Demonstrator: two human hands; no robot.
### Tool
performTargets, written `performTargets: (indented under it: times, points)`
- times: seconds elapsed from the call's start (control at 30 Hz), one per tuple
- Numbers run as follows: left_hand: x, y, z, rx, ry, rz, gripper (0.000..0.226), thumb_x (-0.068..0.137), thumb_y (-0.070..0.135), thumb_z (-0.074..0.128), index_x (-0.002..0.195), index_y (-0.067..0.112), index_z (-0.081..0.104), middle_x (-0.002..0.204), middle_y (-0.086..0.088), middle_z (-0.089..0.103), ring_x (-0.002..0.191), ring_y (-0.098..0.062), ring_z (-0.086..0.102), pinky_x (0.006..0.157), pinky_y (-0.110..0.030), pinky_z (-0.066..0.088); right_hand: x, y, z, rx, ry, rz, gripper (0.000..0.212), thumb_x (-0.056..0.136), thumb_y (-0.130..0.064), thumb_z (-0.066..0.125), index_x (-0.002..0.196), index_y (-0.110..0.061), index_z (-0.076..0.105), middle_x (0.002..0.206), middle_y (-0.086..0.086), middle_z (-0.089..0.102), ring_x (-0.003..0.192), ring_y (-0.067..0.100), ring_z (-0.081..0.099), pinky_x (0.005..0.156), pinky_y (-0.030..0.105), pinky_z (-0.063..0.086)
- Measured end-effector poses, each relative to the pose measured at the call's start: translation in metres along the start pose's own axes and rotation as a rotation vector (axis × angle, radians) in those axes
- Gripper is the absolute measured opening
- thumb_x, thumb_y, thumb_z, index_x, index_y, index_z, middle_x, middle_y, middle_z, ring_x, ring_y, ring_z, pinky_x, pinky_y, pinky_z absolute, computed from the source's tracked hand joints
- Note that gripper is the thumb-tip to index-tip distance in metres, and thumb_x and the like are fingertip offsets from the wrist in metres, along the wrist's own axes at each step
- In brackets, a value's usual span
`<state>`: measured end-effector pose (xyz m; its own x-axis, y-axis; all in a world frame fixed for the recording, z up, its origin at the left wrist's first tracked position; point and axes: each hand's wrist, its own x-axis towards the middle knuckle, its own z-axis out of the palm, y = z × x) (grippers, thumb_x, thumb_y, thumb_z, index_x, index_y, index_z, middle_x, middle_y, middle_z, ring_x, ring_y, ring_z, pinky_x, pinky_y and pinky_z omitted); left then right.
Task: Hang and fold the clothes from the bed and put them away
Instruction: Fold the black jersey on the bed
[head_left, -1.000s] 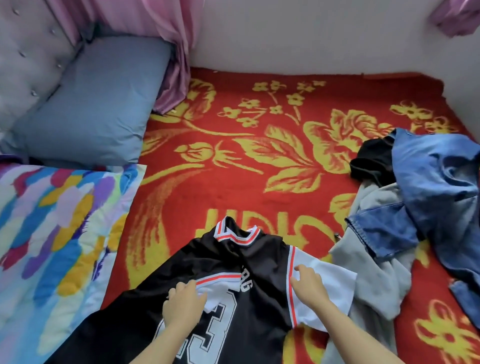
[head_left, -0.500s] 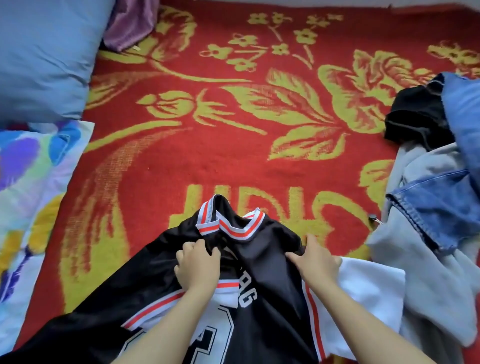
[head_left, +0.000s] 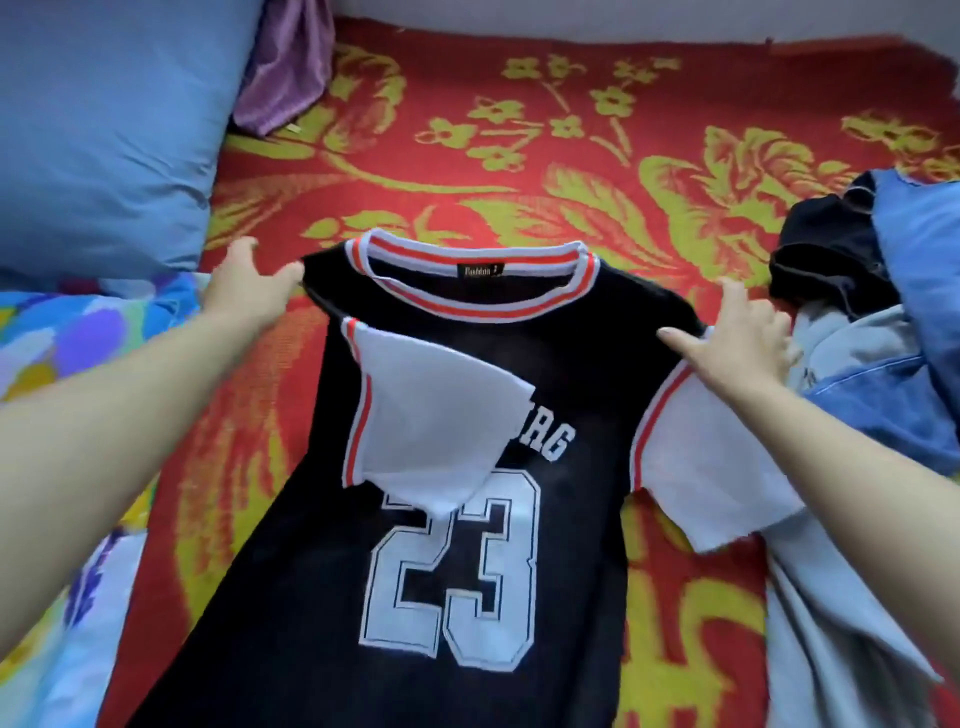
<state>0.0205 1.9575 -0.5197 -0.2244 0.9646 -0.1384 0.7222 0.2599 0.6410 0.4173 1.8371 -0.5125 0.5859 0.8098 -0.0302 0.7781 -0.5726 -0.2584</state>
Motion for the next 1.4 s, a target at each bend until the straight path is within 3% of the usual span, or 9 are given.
performTargets:
  times: [0.07, 0.2, 0.37, 0.57, 0.7, 0.87, 1.03, 1.2, 1.4]
  points:
    - [-0.022, -0.028, 0.007, 0.084, -0.042, -0.084, 0.076, 0.09, 0.044, 0.056, 0.15, 0.017, 0.017, 0.15, -0.021, 0.028, 0.138, -0.037, 0.026, 0.113, -0.047, 0.023, -0.029, -0.006, 0.017, -0.055, -0.035, -0.093, 0.077, 0.085, -0.049, 0.06, 0.147, -0.022, 0.023, 0.144, 0.018, 0.031, 0.135, 0.033, 0.023, 0.105, 0.049, 0.023]
    - [-0.142, -0.112, 0.039, 0.423, -0.269, -0.164, 0.09, 0.085, 0.059, 0.052, 0.151, 0.026, 0.0, 0.156, -0.017, 0.007, 0.142, -0.035, 0.007, 0.111, -0.051, 0.016, -0.138, 0.02, 0.074, -0.178, -0.318, -0.245, 0.068, 0.094, -0.046, 0.046, 0.15, -0.023, 0.014, 0.151, 0.012, 0.02, 0.14, 0.026, 0.015, 0.109, 0.039, 0.023]
    - [-0.271, -0.2, 0.043, 0.646, -0.378, -0.343, 0.094, 0.081, 0.07, 0.043, 0.15, 0.028, -0.005, 0.156, -0.014, 0.002, 0.142, -0.033, 0.008, 0.109, -0.048, 0.022, -0.288, 0.058, 0.114, -0.08, -0.503, 0.076, 0.075, 0.093, -0.049, 0.046, 0.15, -0.019, 0.007, 0.154, 0.008, 0.015, 0.142, 0.023, 0.014, 0.112, 0.03, 0.018]
    - [-0.314, -0.223, 0.013, 0.515, -0.208, -0.528, 0.086, 0.085, 0.052, 0.056, 0.151, 0.017, 0.012, 0.151, -0.019, 0.022, 0.136, -0.036, 0.02, 0.106, -0.057, 0.019, -0.367, 0.054, 0.114, 0.348, -0.452, 0.506, 0.09, 0.082, -0.032, 0.07, 0.149, -0.008, 0.015, 0.145, 0.015, 0.034, 0.134, 0.031, 0.031, 0.108, 0.034, 0.022]
    - [-0.338, -0.248, 0.0, 0.55, -0.175, -0.59, 0.065, 0.087, 0.033, 0.061, 0.141, 0.008, 0.035, 0.136, -0.028, 0.04, 0.125, -0.041, 0.033, 0.102, -0.056, 0.024, -0.382, 0.055, 0.115, 0.769, -0.537, 0.666, 0.073, 0.083, -0.011, 0.068, 0.144, -0.01, 0.028, 0.139, 0.012, 0.046, 0.125, 0.025, 0.047, 0.106, 0.037, 0.036]
    - [-0.351, -0.262, -0.013, 0.412, -0.127, -0.632, 0.029, 0.089, 0.02, 0.055, 0.109, 0.0, 0.062, 0.112, -0.033, 0.051, 0.112, -0.044, 0.04, 0.092, -0.051, 0.033, -0.382, 0.061, 0.106, 1.098, -0.635, 0.768, 0.025, 0.077, 0.001, 0.071, 0.101, -0.007, 0.066, 0.099, 0.009, 0.072, 0.084, 0.018, 0.068, 0.073, 0.027, 0.054]
    - [-0.361, -0.256, -0.025, -0.031, -0.01, -0.6, 0.012, 0.089, 0.012, 0.048, 0.087, 0.001, 0.052, 0.09, -0.021, 0.055, 0.085, -0.034, 0.049, 0.073, -0.039, 0.036, -0.382, 0.086, 0.085, 1.341, -0.677, 0.719, 0.034, 0.07, -0.007, 0.068, 0.104, -0.01, 0.066, 0.096, 0.0, 0.073, 0.086, 0.012, 0.07, 0.067, 0.019, 0.054]
    - [-0.377, -0.257, -0.041, -0.413, -0.011, -0.686, 0.006, 0.087, 0.009, 0.056, 0.093, 0.009, 0.058, 0.092, -0.01, 0.057, 0.085, -0.025, 0.051, 0.074, -0.036, 0.041, -0.39, 0.13, 0.051, 0.94, -0.847, 0.494, 0.039, 0.081, 0.008, 0.062, 0.108, -0.019, 0.057, 0.103, -0.004, 0.068, 0.088, 0.006, 0.065, 0.066, 0.016, 0.05]
    - [-0.404, -0.263, -0.052, -0.623, -0.14, -0.756, 0.016, 0.087, 0.005, 0.059, 0.08, 0.02, 0.06, 0.083, -0.004, 0.06, 0.074, -0.017, 0.055, 0.066, -0.029, 0.045, -0.385, 0.173, 0.025, 0.601, -0.72, 0.481, 0.01, 0.079, -0.008, 0.072, 0.082, -0.015, 0.066, 0.091, 0.008, 0.07, 0.071, 0.01, 0.061, 0.054, 0.015, 0.047]
